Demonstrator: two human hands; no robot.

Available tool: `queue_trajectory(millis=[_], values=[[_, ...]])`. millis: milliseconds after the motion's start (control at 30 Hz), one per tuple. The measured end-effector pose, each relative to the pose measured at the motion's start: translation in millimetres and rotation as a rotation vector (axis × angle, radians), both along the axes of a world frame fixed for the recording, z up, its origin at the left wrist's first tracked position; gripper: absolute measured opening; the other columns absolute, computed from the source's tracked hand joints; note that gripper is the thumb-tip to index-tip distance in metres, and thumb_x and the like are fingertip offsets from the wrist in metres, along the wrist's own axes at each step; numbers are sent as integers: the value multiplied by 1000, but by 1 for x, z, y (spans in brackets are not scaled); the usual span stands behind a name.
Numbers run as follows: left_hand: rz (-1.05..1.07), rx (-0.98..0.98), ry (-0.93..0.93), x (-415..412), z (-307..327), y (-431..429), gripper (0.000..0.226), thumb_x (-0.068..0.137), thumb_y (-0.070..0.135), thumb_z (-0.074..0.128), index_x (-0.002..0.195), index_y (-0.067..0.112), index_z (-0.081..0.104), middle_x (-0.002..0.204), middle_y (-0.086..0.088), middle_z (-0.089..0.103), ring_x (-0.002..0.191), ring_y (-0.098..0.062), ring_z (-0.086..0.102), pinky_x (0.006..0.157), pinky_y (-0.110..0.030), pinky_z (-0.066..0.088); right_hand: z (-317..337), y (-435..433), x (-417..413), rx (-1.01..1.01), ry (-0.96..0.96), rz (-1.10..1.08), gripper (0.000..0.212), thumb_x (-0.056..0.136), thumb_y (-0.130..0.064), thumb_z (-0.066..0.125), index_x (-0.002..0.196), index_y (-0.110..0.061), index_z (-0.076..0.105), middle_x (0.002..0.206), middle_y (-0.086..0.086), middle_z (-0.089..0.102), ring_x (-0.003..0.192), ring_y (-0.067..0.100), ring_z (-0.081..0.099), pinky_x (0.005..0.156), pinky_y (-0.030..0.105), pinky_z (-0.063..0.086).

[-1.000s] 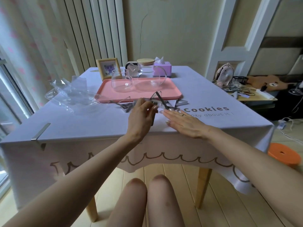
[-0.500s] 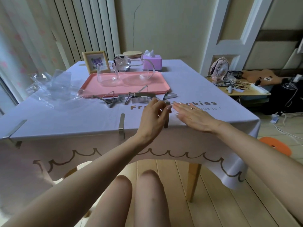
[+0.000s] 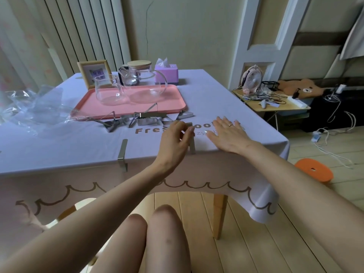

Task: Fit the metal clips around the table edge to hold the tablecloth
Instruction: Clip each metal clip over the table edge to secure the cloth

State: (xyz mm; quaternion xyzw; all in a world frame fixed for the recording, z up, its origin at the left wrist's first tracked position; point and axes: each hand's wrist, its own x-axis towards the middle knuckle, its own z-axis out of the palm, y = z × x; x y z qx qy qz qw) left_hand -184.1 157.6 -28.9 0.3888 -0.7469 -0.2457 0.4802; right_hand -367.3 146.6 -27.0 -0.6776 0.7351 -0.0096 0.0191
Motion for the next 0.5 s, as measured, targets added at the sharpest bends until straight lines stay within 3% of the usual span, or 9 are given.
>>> queue_trajectory(millis=[167, 367, 500], values=[[114, 40, 53, 0, 7, -10, 30, 95, 21, 49, 67, 23, 43, 78, -17, 60, 76, -33, 57, 72, -49, 48, -3, -28, 51, -10, -9, 111, 62, 99, -43, 13, 150, -9, 4, 159, 7, -2, 146, 20, -6, 117, 46, -6], [76, 87, 39, -8, 4, -15, 25, 95, 22, 49, 70, 17, 49, 78, -15, 61, 77, -31, 57, 74, -49, 48, -10, -34, 25, -2, -31, 151, 62, 99, -47, 12, 151, -15, 2, 159, 1, -3, 146, 15, -4, 118, 45, -5], [3, 128, 26, -25, 2, -9, 18, 90, 21, 58, 76, 10, 55, 70, -1, 58, 65, -13, 53, 61, -20, 42, -11, -29, 4, -9, -48, 133, 65, 95, -50, 7, 151, -17, 3, 159, -1, -3, 146, 14, -4, 118, 45, -5]])
